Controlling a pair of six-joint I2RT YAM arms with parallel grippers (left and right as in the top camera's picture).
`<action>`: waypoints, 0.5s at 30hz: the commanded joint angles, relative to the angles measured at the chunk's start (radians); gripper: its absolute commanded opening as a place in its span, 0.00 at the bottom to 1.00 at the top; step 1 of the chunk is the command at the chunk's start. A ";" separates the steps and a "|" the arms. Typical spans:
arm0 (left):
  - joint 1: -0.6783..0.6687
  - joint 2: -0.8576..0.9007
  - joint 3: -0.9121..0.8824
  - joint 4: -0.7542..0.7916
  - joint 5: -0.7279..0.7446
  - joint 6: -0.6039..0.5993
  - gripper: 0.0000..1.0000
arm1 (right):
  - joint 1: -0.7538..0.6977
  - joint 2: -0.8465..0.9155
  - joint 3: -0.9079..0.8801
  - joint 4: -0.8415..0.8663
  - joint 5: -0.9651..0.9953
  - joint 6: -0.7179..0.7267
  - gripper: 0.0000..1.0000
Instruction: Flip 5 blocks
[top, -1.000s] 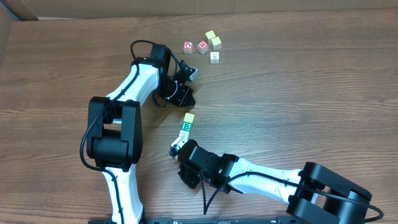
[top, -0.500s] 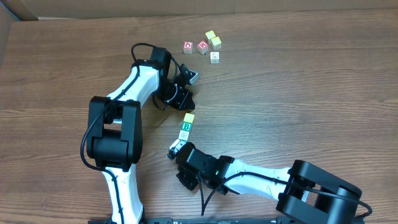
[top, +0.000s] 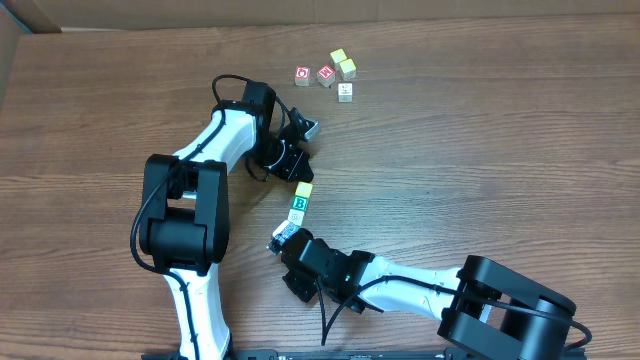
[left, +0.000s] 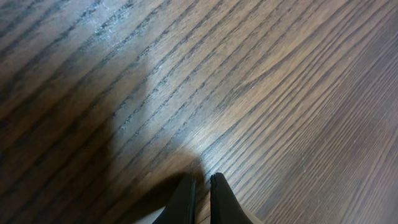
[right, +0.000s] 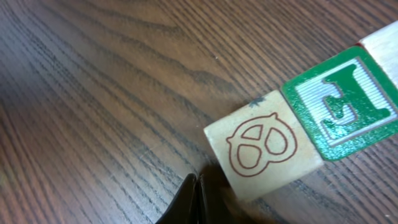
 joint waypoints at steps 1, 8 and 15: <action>-0.006 0.022 -0.012 -0.004 -0.018 0.030 0.04 | 0.000 0.012 0.000 0.004 0.032 0.001 0.04; -0.003 0.022 -0.012 -0.013 -0.029 0.029 0.04 | 0.000 0.012 0.000 0.004 0.040 0.004 0.04; 0.005 0.022 -0.012 -0.020 -0.029 0.022 0.04 | 0.000 0.011 0.001 0.004 0.043 0.004 0.04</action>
